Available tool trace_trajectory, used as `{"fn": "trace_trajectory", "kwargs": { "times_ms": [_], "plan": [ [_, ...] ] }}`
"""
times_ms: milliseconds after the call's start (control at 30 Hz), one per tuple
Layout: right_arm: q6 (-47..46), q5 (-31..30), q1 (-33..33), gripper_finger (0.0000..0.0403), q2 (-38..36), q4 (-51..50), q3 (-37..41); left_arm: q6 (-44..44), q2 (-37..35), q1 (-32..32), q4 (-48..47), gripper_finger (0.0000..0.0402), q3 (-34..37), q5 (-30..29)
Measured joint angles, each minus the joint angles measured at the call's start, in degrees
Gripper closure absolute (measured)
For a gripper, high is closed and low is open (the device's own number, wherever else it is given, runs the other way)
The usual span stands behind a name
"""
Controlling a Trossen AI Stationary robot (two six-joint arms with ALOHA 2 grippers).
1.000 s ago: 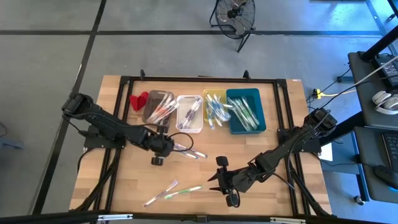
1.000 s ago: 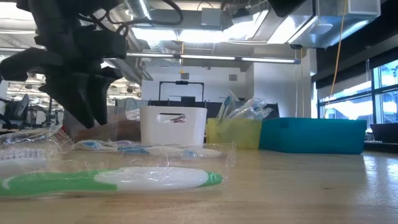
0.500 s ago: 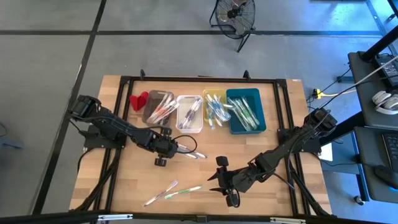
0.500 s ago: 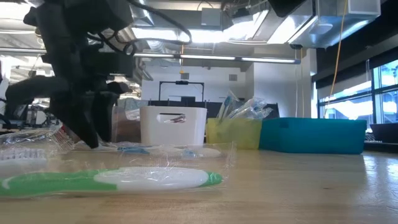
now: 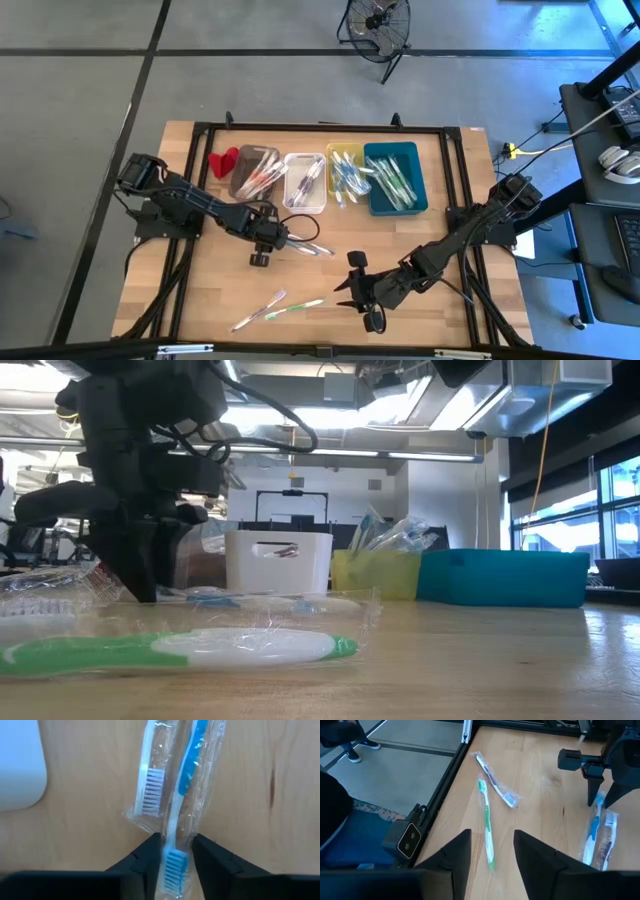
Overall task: Pick & Place Toothbrushes
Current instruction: Put the blue toothbrush into the yellow bin
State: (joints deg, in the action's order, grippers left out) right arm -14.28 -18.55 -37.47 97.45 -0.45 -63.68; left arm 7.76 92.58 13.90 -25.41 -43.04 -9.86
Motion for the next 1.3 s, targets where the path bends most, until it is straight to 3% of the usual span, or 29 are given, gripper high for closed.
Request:
{"fn": "trace_trajectory", "kwargs": {
  "times_ms": [267, 600, 833, 1067, 1300],
  "plan": [
    [0.0, 0.0, 0.0, 0.0269, 0.0, 0.0, 0.0, -0.4, -0.1, 0.0, -0.6, 0.0385, 0.1, 2.6],
    [0.0, 0.0, 0.0, 0.0283, 0.0, 0.0, 0.0, 5.0, -5.3, 2.9, -6.3, 0.0396, 0.4, 2.8],
    [-0.5, 0.0, 0.0, 0.0291, 0.0, 0.4, 0.0, 13.4, -14.8, 11.3, -8.3, 0.0397, -2.6, -7.7],
    [-4.6, 0.2, 0.1, 0.0293, 0.0, 0.5, 0.0, 14.6, -21.7, 21.6, 6.0, 0.0397, -3.0, -20.9],
    [-2.1, -0.4, 0.5, 0.0259, 0.0, 3.5, 0.0, 7.2, -18.8, 29.4, 22.7, 0.0397, -3.0, -26.3]
  ]
}}
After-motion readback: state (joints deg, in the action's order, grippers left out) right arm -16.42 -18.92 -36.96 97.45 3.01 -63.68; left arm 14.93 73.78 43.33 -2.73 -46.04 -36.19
